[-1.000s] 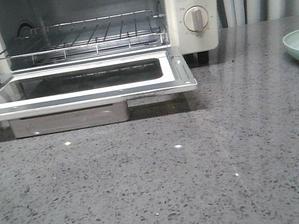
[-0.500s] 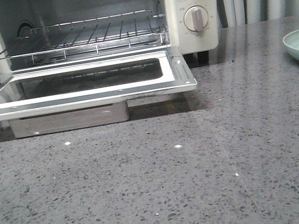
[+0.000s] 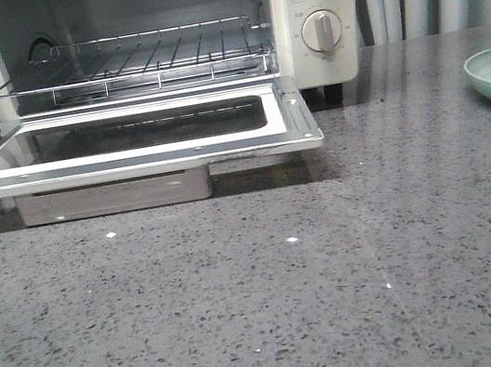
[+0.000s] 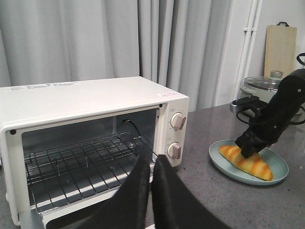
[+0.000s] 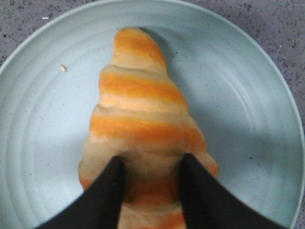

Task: Put bread in oven
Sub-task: 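Close the right gripper on the bread roll and lift it, then carry the bread roll with the right gripper into the open oven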

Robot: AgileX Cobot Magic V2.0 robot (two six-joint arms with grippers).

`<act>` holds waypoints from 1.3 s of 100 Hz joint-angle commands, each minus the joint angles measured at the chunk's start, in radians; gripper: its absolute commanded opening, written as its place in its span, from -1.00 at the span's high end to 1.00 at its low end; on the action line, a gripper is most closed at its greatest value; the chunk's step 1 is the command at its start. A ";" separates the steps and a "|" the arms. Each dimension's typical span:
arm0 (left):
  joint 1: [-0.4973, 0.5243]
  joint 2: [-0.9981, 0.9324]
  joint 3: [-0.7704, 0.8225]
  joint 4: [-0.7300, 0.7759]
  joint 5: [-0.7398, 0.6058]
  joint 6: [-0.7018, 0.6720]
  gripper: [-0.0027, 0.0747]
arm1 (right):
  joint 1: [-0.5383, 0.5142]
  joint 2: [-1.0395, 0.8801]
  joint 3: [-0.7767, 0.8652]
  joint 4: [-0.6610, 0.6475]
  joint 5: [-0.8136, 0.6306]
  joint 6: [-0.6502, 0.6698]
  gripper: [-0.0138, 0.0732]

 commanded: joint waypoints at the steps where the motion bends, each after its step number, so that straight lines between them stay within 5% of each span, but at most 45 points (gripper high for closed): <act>1: -0.005 0.005 -0.027 0.001 -0.067 -0.008 0.99 | -0.005 -0.025 -0.032 -0.028 -0.025 -0.012 0.52; 13: -0.005 0.005 -0.027 0.001 -0.070 -0.008 0.99 | -0.005 -0.025 -0.032 -0.028 -0.017 -0.012 0.86; 56: -0.003 0.005 -0.132 0.173 -0.056 -0.008 0.99 | 0.044 -0.072 -0.196 -0.020 0.181 -0.094 0.86; 98: 0.178 0.005 -0.157 0.242 -0.014 -0.008 0.99 | 0.354 -0.133 -0.289 -0.016 0.391 -0.139 0.86; 130: 0.212 0.005 -0.157 0.220 0.019 -0.008 0.99 | 0.639 -0.208 -0.291 0.054 0.392 -0.139 0.86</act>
